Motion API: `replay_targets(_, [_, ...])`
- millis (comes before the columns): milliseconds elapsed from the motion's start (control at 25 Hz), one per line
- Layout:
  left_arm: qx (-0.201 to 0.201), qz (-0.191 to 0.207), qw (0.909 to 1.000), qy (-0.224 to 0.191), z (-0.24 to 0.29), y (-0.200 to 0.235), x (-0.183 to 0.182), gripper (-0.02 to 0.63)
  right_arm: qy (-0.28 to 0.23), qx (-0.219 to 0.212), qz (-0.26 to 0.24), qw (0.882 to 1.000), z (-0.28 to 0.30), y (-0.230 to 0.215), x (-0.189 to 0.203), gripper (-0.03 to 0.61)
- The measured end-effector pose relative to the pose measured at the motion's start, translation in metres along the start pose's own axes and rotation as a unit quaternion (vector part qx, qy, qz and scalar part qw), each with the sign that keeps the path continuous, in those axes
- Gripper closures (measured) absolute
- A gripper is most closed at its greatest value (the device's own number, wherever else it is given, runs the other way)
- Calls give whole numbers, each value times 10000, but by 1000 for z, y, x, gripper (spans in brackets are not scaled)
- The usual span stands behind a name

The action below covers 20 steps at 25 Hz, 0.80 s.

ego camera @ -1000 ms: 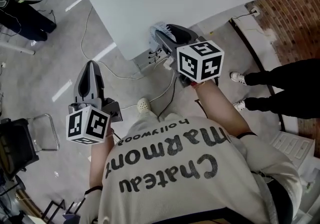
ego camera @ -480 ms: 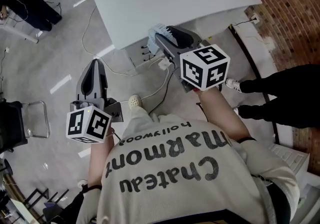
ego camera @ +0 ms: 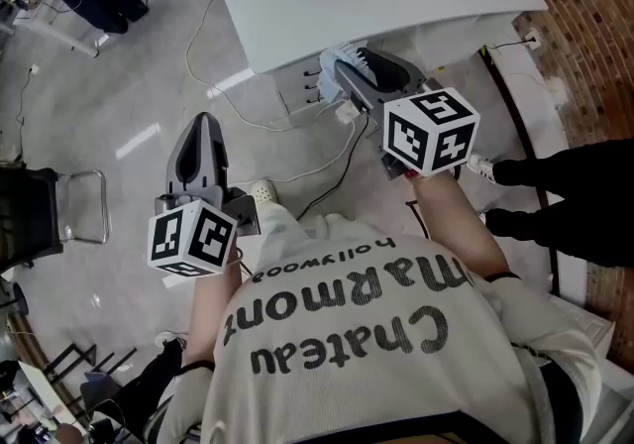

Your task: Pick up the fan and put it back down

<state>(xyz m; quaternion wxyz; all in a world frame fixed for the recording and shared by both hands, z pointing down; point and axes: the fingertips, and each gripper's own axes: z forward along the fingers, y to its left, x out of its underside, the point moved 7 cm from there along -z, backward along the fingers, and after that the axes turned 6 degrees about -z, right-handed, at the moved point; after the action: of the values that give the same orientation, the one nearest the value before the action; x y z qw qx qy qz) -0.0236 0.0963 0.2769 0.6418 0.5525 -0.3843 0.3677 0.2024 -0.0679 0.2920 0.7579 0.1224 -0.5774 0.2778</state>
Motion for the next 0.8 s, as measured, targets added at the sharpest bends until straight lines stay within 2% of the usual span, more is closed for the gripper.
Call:
replay_targets(240, [28,-174,9998,71,9,43,-13,612,-8,-18,138,9999,39,19,-7,403])
replay_targets(440, [96,-114,9997,193,33,93,-32,612,-56,81,140,9999,88,33,-20,403])
replay_targets(640, [204,-8,9995,230,67,150,-67,612,-96,128,555,9983,150,50,-30,403])
replay_targets(800, [349,64,9990,262,87,190,-94,612,-100,325,576,9978,189,67,-42,403])
